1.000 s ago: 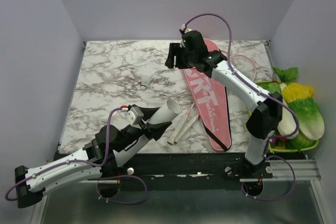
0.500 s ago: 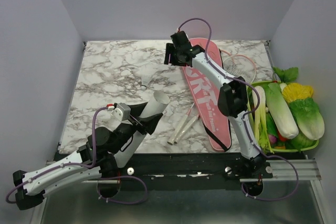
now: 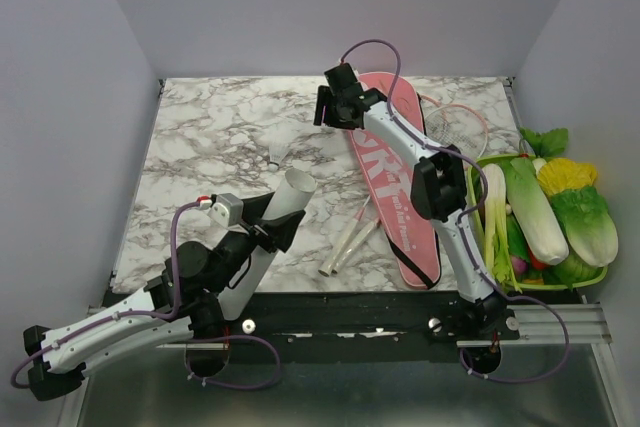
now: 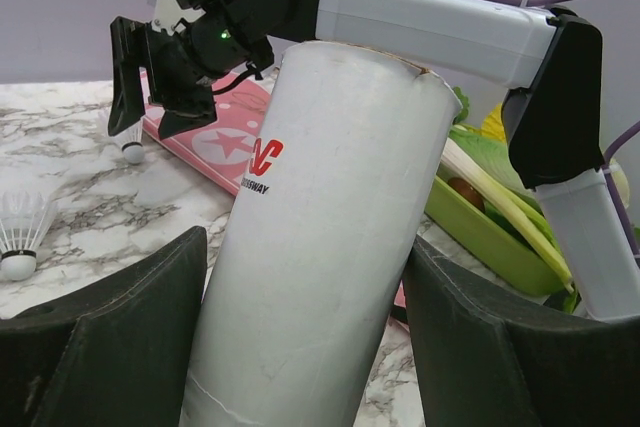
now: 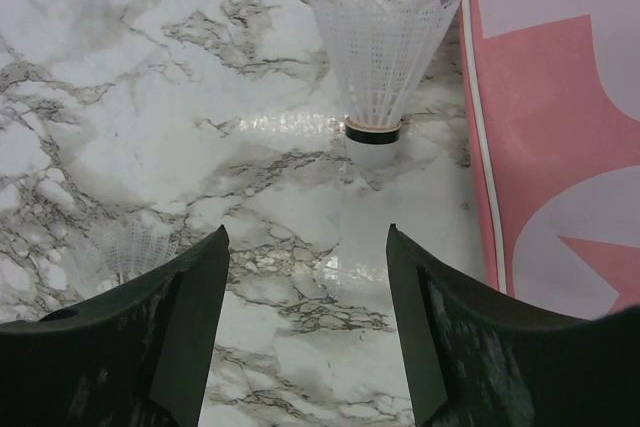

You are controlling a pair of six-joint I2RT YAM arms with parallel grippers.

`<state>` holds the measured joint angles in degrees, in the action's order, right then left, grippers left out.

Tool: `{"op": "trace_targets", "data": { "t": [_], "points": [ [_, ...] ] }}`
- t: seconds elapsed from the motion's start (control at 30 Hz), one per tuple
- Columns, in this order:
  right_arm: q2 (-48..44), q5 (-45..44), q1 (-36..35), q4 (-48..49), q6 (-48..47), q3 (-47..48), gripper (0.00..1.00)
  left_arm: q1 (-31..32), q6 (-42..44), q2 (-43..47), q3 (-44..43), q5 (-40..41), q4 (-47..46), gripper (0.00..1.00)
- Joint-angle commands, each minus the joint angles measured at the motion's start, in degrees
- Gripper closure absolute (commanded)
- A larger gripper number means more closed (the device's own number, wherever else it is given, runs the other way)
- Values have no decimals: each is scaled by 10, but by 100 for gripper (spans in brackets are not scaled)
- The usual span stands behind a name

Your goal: Pack up the badminton gear

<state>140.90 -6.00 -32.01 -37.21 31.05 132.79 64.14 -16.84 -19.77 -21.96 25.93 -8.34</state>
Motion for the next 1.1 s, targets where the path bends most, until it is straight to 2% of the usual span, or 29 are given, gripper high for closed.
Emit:
{"op": "trace_targets", "data": {
  "t": [0.0,0.63,1.07],
  "points": [
    [37,-3,14,-14,17,23,27,4,-144,-5,32,66,148,100],
    [97,57,36,14,47,74,21,4,-133,-10,36,72,137,100],
    [116,56,38,19,62,101,24,4,-132,8,45,75,144,100]
  ]
}}
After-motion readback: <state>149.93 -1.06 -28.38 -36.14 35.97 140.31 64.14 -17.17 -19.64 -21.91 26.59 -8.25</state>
